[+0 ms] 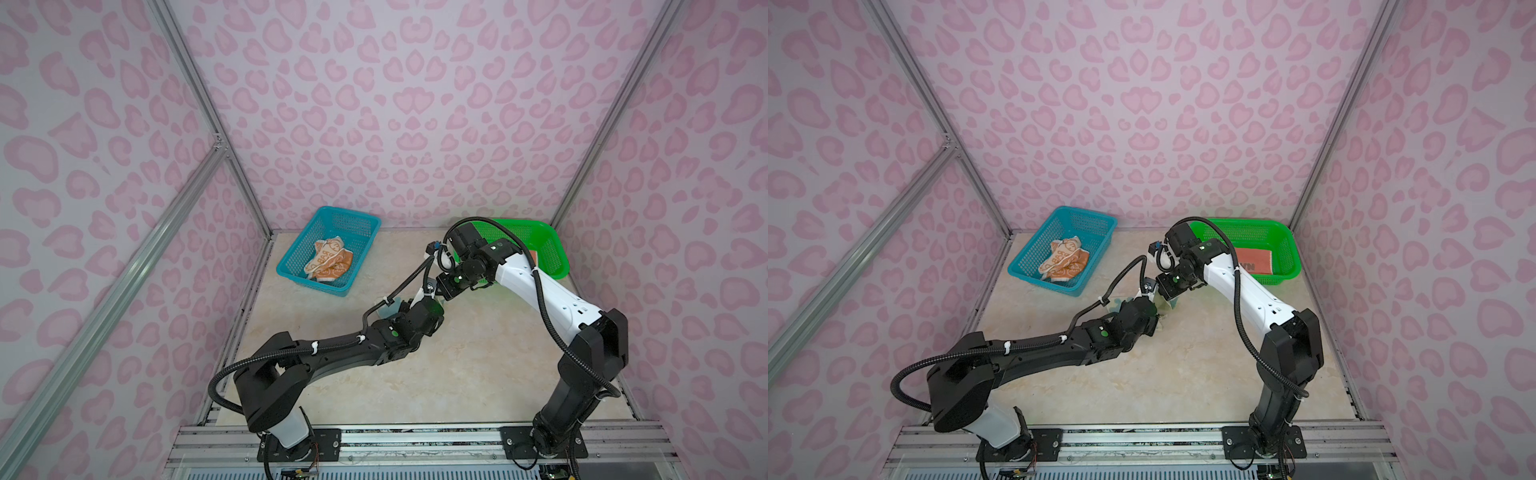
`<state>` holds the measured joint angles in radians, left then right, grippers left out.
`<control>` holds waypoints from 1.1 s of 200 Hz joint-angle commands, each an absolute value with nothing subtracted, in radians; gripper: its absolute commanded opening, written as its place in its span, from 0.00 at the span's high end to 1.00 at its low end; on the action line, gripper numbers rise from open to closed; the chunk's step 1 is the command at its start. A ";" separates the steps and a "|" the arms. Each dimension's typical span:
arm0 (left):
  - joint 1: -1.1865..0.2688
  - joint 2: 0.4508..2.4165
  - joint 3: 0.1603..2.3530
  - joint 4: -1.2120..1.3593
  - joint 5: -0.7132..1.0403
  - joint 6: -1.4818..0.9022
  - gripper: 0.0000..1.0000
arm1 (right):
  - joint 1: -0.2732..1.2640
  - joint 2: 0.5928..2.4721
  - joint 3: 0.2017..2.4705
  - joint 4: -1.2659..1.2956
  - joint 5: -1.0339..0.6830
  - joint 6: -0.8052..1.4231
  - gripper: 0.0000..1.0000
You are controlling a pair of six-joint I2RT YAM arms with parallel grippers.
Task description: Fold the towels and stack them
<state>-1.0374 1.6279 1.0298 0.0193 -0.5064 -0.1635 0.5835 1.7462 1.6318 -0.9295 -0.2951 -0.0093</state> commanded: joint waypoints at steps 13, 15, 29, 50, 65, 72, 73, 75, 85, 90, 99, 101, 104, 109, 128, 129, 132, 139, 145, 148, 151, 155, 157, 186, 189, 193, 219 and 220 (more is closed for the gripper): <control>-1.034 1.618 1.042 -0.026 -0.538 -0.156 0.98 | 0.568 1.734 1.606 -0.924 -0.294 -0.019 1.00; -1.033 1.614 1.040 -0.028 -0.532 -0.152 0.98 | 0.567 1.733 1.604 -0.924 -0.293 -0.020 1.00; -1.029 1.586 1.025 -0.036 -0.492 -0.135 0.98 | 0.560 1.724 1.586 -0.920 -0.287 -0.026 1.00; -1.015 1.527 1.000 -0.076 -0.335 -0.070 0.98 | 0.555 1.715 1.558 -0.917 -0.265 -0.043 1.00; -1.002 1.486 0.984 -0.116 -0.233 -0.026 0.98 | 0.555 1.709 1.513 -0.910 -0.250 -0.066 1.00; -0.992 1.473 0.983 -0.147 -0.182 -0.005 0.98 | 0.555 1.705 1.496 -0.907 -0.249 -0.079 1.00; -0.991 1.472 0.983 -0.152 -0.176 -0.002 0.98 | 0.555 1.705 1.493 -0.905 -0.249 -0.081 1.00; -0.988 1.469 0.983 -0.161 -0.166 0.001 0.98 | 0.555 1.704 1.488 -0.904 -0.249 -0.084 1.00; -0.977 1.458 0.984 -0.202 -0.110 0.022 0.98 | 0.555 1.696 1.460 -0.892 -0.237 -0.100 1.00; -0.971 1.453 0.987 -0.224 -0.079 0.034 0.97 | 0.555 1.692 1.444 -0.887 -0.234 -0.111 1.00; -0.962 1.452 0.990 -0.259 -0.031 0.049 0.97 | 0.555 1.684 1.415 -0.871 -0.233 -0.130 1.00; -0.960 1.453 0.991 -0.266 -0.021 0.052 0.97 | 0.555 1.682 1.409 -0.868 -0.232 -0.134 1.00; -0.958 1.454 0.995 -0.277 -0.009 0.057 0.97 | 0.555 1.679 1.400 -0.862 -0.231 -0.139 1.00; -0.955 1.460 0.998 -0.291 0.007 0.062 0.97 | 0.555 1.676 1.385 -0.854 -0.230 -0.148 0.99; -0.947 1.483 1.002 -0.315 0.030 0.070 0.97 | 0.555 1.669 1.347 -0.837 -0.233 -0.178 0.97; -0.946 1.485 1.002 -0.316 0.032 0.071 0.97 | 0.555 1.669 1.344 -0.837 -0.233 -0.179 0.96; -0.945 1.489 1.002 -0.317 0.036 0.072 0.97 | 0.555 1.669 1.338 -0.835 -0.236 -0.185 0.96; -0.941 1.497 1.002 -0.319 0.048 0.072 0.97 | 0.554 1.668 1.331 -0.837 -0.246 -0.198 0.93; -0.940 1.503 1.002 -0.318 0.058 0.072 0.97 | 0.553 1.670 1.328 -0.844 -0.256 -0.207 0.90; -0.938 1.505 1.001 -0.315 0.063 0.071 0.97 | 0.554 1.672 1.326 -0.850 -0.262 -0.212 0.88; -0.936 1.507 1.000 -0.316 0.073 0.072 0.97 | 0.554 1.673 1.327 -0.856 -0.270 -0.217 0.86; -0.934 1.510 1.001 -0.316 0.081 0.071 0.97 | 0.554 1.676 1.326 -0.864 -0.276 -0.224 0.84; -0.934 1.511 1.002 -0.314 0.084 0.071 0.97 | 0.553 1.676 1.329 -0.867 -0.277 -0.226 0.83; -0.926 1.533 1.009 -0.311 0.099 0.074 0.97 | 0.555 1.687 1.327 -0.868 -0.270 -0.229 0.60; -0.925 1.535 1.010 -0.312 0.101 0.074 0.97 | 0.555 1.685 1.327 -0.867 -0.269 -0.227 0.56; -0.924 1.539 1.013 -0.311 0.104 0.075 0.97 | 0.557 1.683 1.325 -0.863 -0.268 -0.231 0.48; -0.919 1.552 1.026 -0.316 0.127 0.081 0.97 | 0.635 1.623 1.266 -0.788 -0.149 -0.322 0.02; -0.918 1.552 1.028 -0.315 0.129 0.082 0.97 | 0.640 1.620 1.263 -0.784 -0.143 -0.326 0.02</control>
<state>-0.9241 1.5406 1.0065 -0.3092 0.0898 0.0654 0.5777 1.6638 1.3106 -0.8402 -0.2546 -0.2287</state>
